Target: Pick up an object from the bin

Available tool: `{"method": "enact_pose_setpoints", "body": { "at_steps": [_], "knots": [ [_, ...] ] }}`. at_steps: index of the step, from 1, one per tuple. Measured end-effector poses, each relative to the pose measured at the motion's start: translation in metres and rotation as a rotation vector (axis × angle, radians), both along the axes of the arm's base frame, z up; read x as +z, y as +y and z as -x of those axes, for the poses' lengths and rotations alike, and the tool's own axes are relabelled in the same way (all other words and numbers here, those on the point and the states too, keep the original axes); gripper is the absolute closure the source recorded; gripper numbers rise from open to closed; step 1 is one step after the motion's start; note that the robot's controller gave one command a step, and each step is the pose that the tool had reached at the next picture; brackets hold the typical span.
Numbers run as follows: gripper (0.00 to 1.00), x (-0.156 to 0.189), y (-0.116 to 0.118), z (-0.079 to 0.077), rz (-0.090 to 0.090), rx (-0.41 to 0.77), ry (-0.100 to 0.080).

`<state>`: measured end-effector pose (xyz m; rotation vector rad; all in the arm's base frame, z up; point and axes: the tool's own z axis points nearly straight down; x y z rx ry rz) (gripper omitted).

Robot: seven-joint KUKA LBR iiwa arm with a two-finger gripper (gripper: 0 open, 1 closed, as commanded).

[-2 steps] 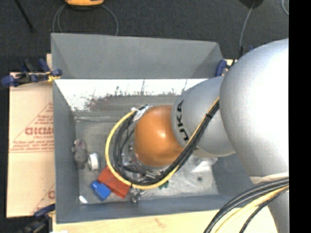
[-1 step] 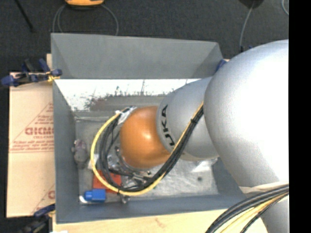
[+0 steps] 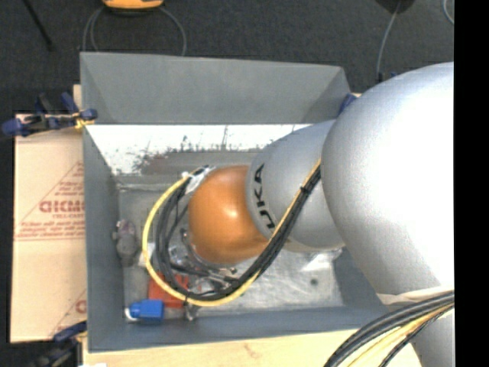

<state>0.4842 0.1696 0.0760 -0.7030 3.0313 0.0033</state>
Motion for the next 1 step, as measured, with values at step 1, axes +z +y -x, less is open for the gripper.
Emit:
{"method": "enact_pose_setpoints", "body": {
  "at_steps": [1],
  "knots": [
    [1.00, 0.1452, 0.0212, -0.0111, 0.011, 0.325, 0.017]
  ]
}}
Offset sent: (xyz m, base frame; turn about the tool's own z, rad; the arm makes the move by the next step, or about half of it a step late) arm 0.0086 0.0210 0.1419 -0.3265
